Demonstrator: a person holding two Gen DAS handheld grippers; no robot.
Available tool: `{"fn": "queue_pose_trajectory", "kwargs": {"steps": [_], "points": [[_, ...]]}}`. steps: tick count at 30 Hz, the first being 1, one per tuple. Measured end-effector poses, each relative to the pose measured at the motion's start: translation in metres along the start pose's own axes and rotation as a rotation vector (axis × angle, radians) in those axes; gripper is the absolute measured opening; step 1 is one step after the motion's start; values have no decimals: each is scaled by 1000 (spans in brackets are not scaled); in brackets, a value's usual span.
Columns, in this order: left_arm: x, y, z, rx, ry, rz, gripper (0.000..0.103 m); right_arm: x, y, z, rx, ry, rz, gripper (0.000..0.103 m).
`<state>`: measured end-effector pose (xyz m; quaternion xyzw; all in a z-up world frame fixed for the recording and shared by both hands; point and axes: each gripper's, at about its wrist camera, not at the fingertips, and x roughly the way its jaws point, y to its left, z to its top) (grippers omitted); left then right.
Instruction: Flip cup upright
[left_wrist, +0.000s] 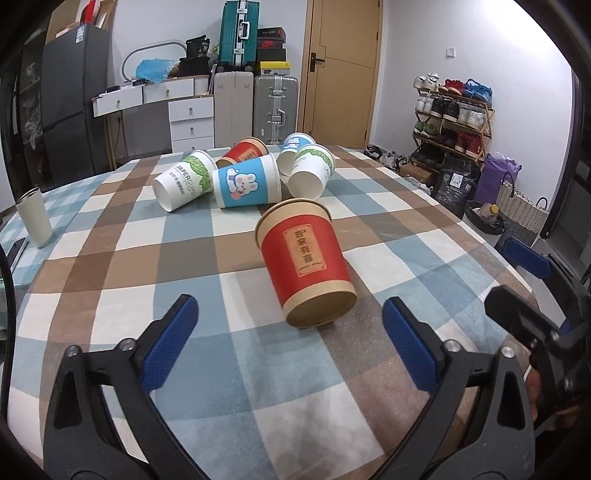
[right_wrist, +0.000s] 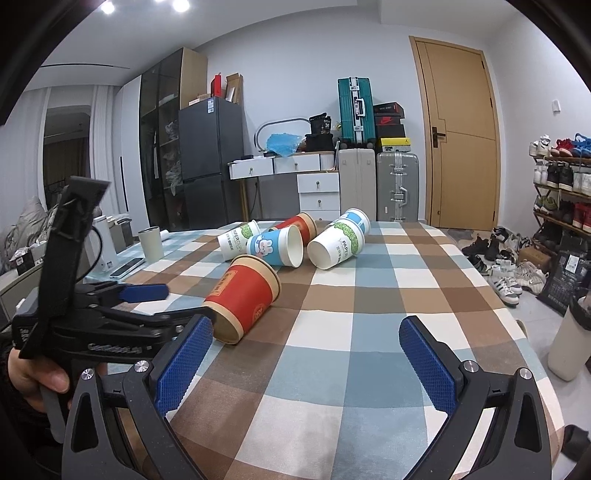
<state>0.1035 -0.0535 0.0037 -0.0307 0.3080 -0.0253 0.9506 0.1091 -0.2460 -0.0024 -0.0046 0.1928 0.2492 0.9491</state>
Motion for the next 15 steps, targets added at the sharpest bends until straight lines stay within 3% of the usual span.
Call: {"fn": "queue_pose_trajectory", "kwargs": {"steps": [6, 8, 13, 15], "points": [[24, -6, 10, -17, 52, -25, 86, 0, -3, 0, 10, -2, -4, 103], [33, -7, 12, -19, 67, -29, 81, 0, -4, 0, 13, -2, -5, 103], [48, -9, 15, -45, 128, -58, 55, 0, -5, 0, 12, -3, -5, 103], [49, -9, 15, -51, 130, -63, 53, 1, -5, 0, 12, -6, -5, 103]]}}
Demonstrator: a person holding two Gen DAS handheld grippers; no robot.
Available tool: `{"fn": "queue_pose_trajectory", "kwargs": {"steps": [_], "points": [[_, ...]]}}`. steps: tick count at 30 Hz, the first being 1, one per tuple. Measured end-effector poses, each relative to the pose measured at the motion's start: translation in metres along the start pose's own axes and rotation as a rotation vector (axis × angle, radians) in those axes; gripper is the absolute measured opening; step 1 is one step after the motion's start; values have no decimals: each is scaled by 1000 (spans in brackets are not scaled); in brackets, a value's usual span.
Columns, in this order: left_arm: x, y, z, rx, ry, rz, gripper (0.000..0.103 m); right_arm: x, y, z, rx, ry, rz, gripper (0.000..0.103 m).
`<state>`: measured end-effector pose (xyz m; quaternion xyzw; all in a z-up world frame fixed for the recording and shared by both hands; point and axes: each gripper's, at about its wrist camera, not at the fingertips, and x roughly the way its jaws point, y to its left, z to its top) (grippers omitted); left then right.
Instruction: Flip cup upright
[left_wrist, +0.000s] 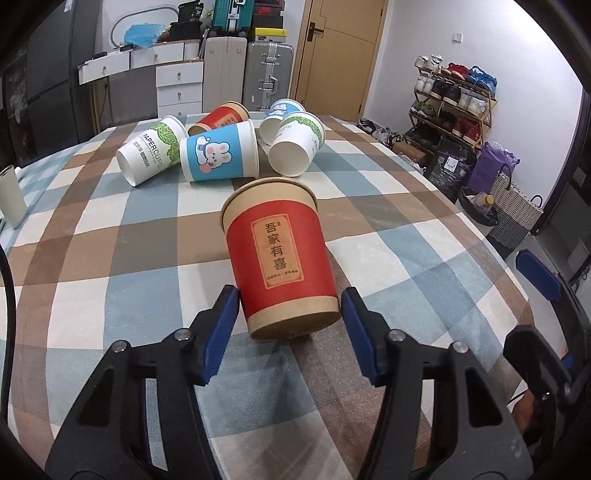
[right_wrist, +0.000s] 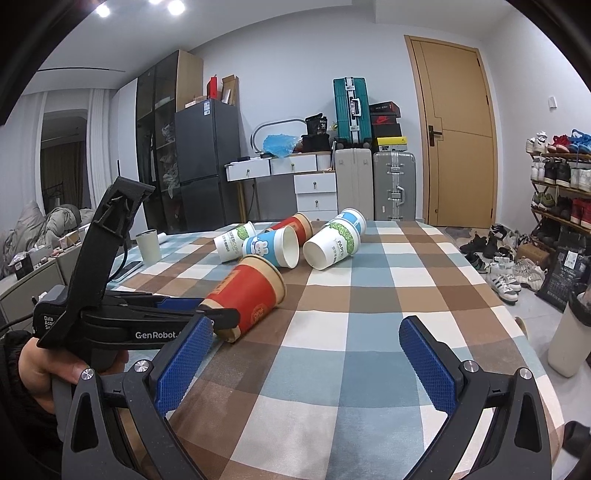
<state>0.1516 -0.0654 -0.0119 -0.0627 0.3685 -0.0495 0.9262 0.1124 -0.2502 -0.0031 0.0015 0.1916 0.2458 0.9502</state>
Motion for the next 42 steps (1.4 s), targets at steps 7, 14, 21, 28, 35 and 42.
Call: {"fn": "queue_pose_trajectory", "kwargs": {"steps": [7, 14, 21, 28, 35, 42], "points": [[-2, 5, -2, -37, -15, 2, 50, -3, 1, 0, -4, -4, 3, 103], [-18, 10, -6, -66, -43, 9, 50, -3, 5, 1, -13, -8, 14, 103], [-42, 18, -16, -69, -80, 23, 49, -2, 10, -1, -21, -12, 16, 103], [-63, 23, -29, -67, -109, 31, 49, -2, 11, -1, -22, -13, 15, 103], [-85, 26, -41, -70, -144, 34, 49, -4, 13, -2, -25, -19, 18, 103], [-97, 22, -61, -52, -128, 23, 49, -4, 14, -1, -26, -21, 16, 103]]}}
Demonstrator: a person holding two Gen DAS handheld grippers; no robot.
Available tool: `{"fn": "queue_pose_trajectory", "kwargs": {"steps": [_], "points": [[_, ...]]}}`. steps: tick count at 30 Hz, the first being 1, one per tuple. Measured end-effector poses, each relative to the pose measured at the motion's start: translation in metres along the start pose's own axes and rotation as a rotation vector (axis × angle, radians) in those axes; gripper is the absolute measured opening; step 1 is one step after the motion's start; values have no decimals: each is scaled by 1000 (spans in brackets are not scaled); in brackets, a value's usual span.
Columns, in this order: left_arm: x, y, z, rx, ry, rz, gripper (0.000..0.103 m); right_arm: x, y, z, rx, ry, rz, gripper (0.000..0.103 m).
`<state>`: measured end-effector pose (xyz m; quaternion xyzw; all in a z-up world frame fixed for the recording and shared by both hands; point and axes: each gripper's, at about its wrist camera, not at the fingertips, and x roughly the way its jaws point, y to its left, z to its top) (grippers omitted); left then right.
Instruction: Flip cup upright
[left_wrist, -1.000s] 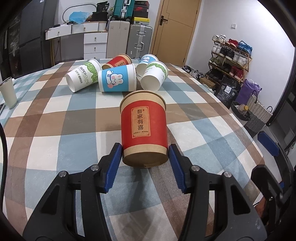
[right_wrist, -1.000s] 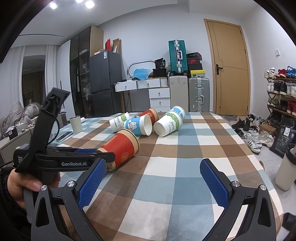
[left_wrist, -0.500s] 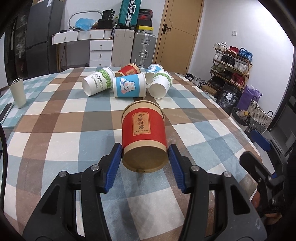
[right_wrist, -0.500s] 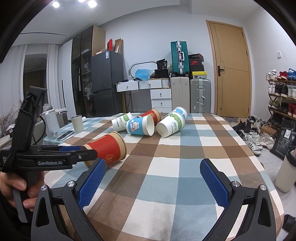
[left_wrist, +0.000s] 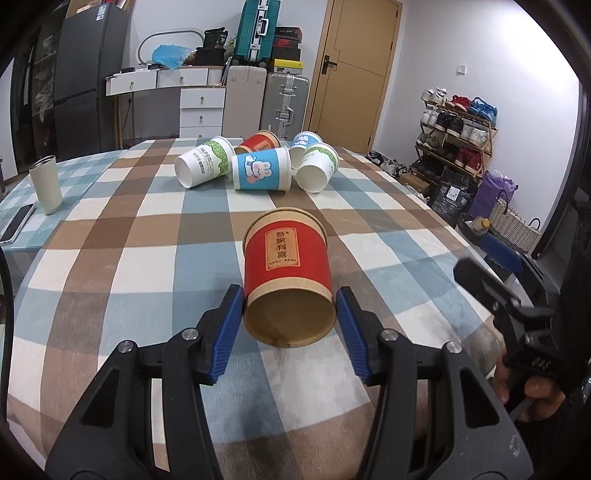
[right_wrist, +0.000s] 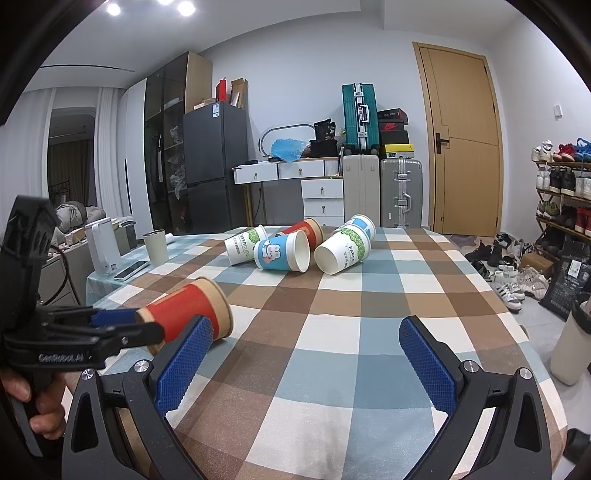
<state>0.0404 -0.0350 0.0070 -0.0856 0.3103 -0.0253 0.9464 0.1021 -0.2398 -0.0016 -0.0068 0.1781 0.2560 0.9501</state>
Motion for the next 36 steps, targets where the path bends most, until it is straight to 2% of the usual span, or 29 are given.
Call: {"fn": "queue_pose_trajectory", "kwargs": {"steps": [13, 23, 25, 26, 28, 30, 33, 36], "points": [[-17, -7, -25, -4, 34, -33, 49, 1, 2, -1, 0, 4, 5, 103], [-12, -14, -36, 14, 65, -53, 49, 2, 5, -3, -5, 11, 5, 103], [-12, -13, -35, 21, 66, -48, 52, 2, 4, -3, -5, 11, 7, 103], [-12, -12, -35, 22, 64, -47, 56, 2, 4, -3, -5, 10, 8, 103], [-15, -7, -35, 14, 53, -44, 72, 2, 6, -4, -5, 11, 12, 103], [-19, -1, -34, -2, 34, -43, 83, 3, 8, -4, -7, 18, 14, 103], [-26, 9, -27, -19, 8, -32, 86, 4, 12, -3, -6, 34, 23, 103], [-31, 19, -21, -26, -21, -12, 95, 6, 14, 0, 17, 62, 43, 103]]}}
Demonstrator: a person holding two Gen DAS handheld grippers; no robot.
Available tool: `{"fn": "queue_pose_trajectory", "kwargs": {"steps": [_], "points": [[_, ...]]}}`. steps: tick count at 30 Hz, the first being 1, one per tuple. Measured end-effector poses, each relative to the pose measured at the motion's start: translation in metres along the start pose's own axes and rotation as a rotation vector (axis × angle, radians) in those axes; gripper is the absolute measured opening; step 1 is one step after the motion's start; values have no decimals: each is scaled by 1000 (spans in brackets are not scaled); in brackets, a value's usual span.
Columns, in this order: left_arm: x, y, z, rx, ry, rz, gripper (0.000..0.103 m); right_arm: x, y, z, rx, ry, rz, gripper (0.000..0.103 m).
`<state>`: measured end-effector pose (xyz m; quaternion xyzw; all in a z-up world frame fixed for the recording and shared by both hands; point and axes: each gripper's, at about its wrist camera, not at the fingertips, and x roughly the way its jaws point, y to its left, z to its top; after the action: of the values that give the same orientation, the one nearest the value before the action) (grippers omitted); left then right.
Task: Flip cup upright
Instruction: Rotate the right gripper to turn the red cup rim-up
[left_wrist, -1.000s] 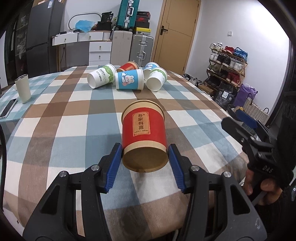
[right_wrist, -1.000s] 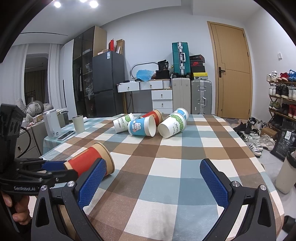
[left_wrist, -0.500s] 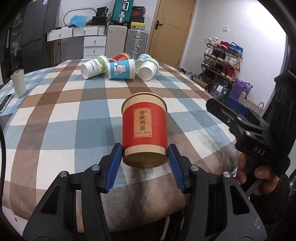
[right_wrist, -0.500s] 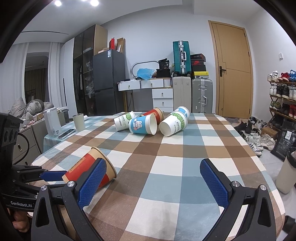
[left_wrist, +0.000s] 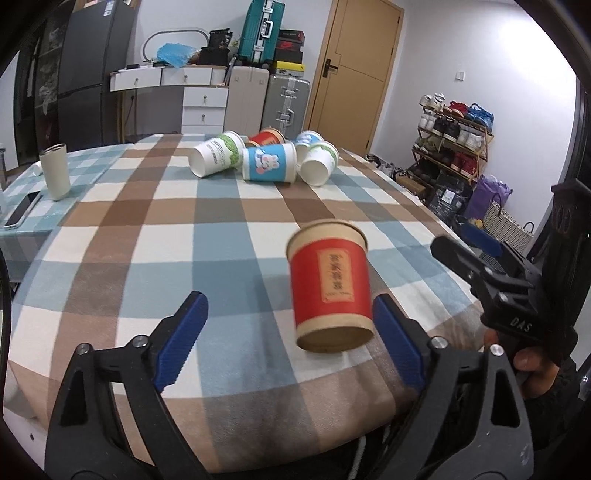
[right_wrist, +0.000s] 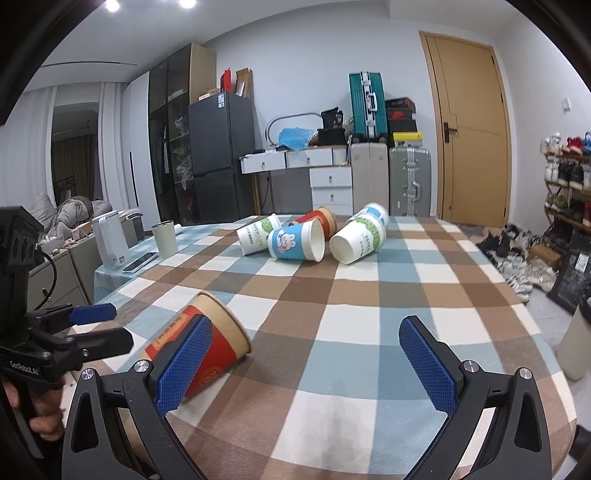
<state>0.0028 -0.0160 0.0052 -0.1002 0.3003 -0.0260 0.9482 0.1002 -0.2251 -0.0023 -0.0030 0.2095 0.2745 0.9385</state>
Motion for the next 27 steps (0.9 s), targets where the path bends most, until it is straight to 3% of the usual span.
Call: {"fn": "queue_pose_trajectory", "kwargs": {"steps": [2, 14, 27], "points": [[-4, 7, 3, -8, -22, 5, 102, 2, 0, 2, 16, 14, 9, 103], [-4, 36, 12, 9, -69, 68, 102, 28, 10, 7, 94, 177, 54, 103], [9, 50, 12, 2, -69, 98, 102, 63, 14, 8, 286, 348, 216, 102]]}}
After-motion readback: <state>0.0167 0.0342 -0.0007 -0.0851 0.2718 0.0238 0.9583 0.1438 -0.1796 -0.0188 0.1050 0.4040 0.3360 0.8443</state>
